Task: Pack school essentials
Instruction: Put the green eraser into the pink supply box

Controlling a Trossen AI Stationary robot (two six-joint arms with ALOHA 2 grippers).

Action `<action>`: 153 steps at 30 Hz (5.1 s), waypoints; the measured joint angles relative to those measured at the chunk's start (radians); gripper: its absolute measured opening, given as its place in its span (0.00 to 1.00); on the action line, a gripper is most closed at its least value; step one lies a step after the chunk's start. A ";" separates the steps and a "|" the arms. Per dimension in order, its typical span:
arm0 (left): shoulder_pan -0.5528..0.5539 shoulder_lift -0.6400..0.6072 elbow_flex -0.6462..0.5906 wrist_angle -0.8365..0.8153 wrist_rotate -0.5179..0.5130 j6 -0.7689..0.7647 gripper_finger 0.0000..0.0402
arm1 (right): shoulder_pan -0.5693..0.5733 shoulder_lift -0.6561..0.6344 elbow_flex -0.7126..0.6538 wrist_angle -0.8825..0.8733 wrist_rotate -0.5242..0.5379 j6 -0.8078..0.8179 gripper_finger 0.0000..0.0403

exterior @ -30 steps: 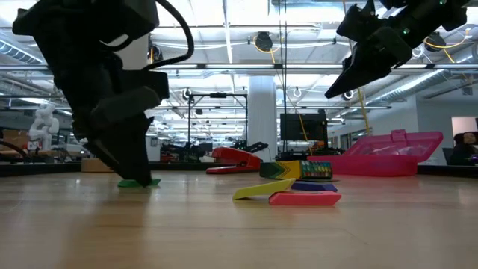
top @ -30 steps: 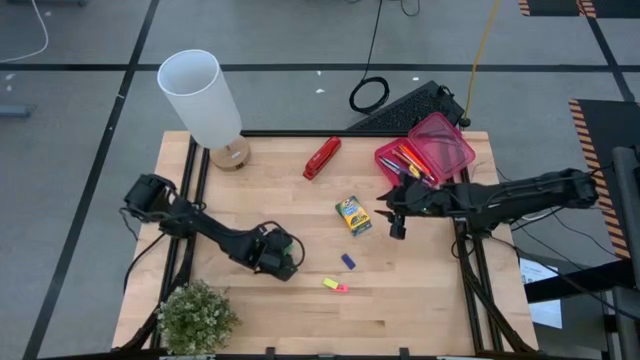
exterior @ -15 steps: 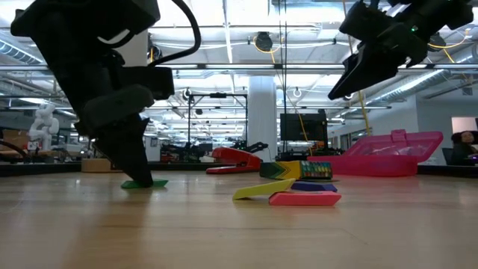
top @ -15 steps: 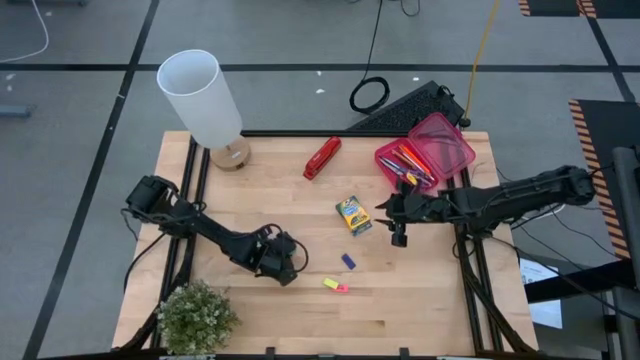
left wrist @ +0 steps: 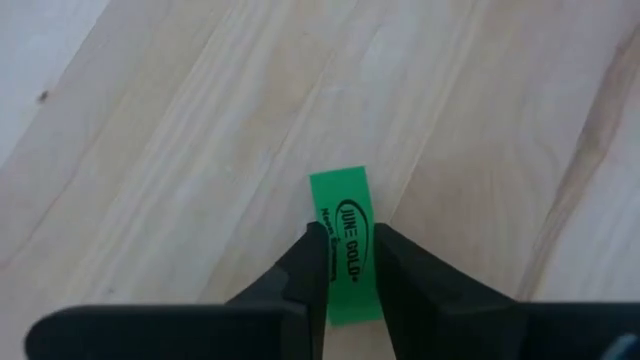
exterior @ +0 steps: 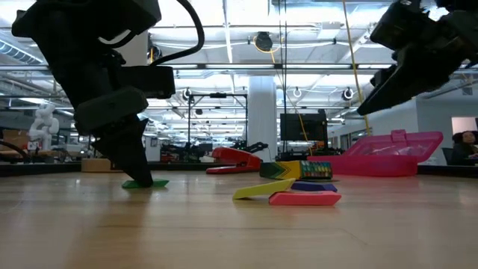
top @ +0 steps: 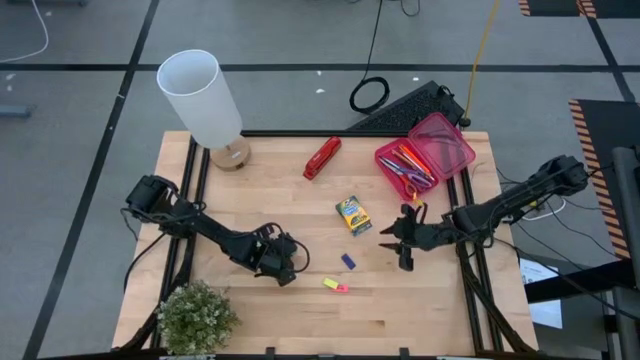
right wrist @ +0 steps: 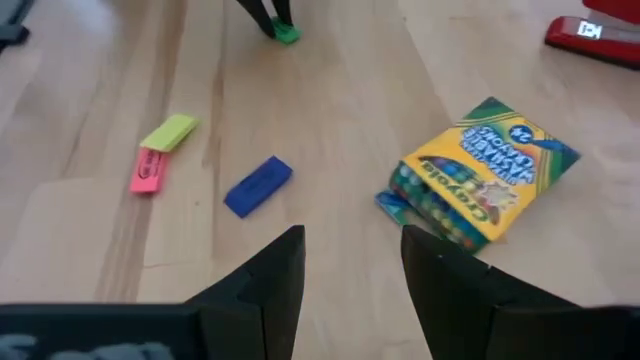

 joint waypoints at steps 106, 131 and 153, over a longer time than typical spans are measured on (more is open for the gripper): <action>0.290 -0.168 0.001 0.500 0.497 0.593 0.23 | -0.252 0.623 0.197 0.827 -0.421 -1.515 0.02; 0.288 -0.298 0.000 0.206 0.176 0.615 0.61 | -0.272 0.427 0.191 0.372 0.003 -1.247 0.02; 0.173 -0.295 0.000 0.323 0.186 0.594 0.61 | -0.865 0.129 0.192 -0.132 -0.107 -1.247 0.02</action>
